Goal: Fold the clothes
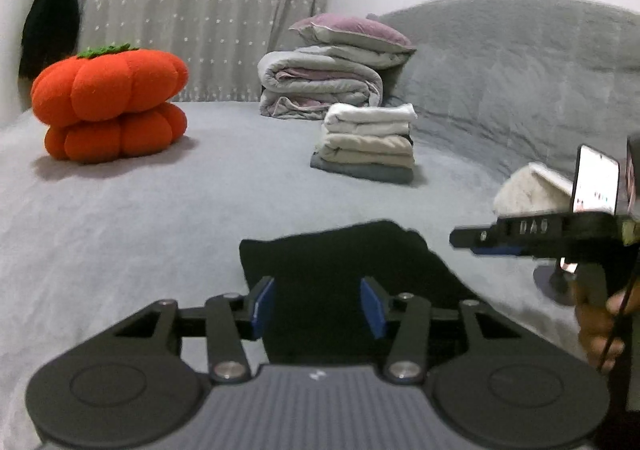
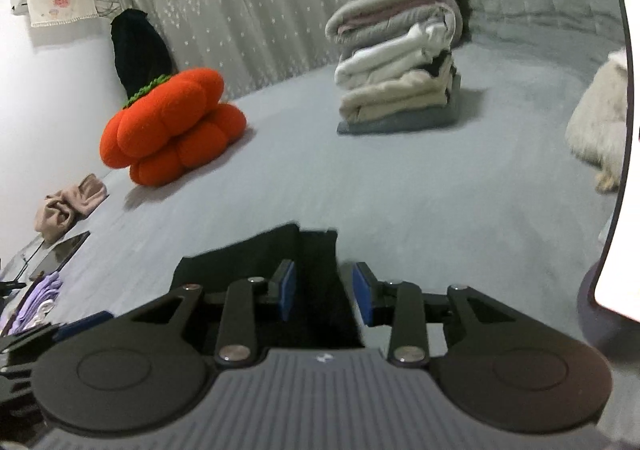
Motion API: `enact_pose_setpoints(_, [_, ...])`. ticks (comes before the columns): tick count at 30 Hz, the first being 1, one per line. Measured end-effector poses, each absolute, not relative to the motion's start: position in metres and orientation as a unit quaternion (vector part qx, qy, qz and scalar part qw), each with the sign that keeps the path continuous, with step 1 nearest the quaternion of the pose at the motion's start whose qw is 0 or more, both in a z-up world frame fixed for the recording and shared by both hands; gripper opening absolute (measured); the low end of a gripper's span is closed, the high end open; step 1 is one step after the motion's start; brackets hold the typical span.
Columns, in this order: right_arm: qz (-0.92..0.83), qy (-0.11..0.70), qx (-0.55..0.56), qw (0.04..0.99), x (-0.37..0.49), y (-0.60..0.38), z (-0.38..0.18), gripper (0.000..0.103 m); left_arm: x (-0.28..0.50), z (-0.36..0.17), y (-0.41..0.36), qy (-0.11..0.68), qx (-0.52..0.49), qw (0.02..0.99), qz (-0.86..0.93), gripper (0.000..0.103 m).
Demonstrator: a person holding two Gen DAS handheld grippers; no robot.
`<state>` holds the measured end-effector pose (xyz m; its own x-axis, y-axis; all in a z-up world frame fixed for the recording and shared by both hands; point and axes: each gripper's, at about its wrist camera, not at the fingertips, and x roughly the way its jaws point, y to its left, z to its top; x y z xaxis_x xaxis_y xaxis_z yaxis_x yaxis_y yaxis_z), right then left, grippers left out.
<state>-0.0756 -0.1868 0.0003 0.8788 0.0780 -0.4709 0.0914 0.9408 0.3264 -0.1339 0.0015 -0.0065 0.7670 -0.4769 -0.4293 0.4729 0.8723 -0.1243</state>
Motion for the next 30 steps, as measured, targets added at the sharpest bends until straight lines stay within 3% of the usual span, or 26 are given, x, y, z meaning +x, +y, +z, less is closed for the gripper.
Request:
enact_pose_setpoints(10, [0.018,0.27,0.155,0.95,-0.044,-0.175,-0.015,0.036,-0.095,-0.014,-0.024,0.232,-0.008,0.939,-0.255,0.059])
enact_pose_setpoints(16, [0.028,0.276,0.128,0.952,-0.038,-0.171,-0.029,0.04,-0.073,-0.041,-0.032,0.28,-0.003,0.933,-0.225,0.06])
enact_pose_setpoints(20, [0.031,0.279,0.154,0.947,-0.041,-0.187,-0.036,0.047,-0.085,-0.049,-0.018,0.284,-0.019,0.933,-0.221,0.068])
enact_pose_setpoints(30, [0.043,0.314,0.225,0.922,-0.058,-0.207,-0.029,0.05,-0.126,-0.051,0.01,0.295,-0.027,0.928,-0.227,0.07])
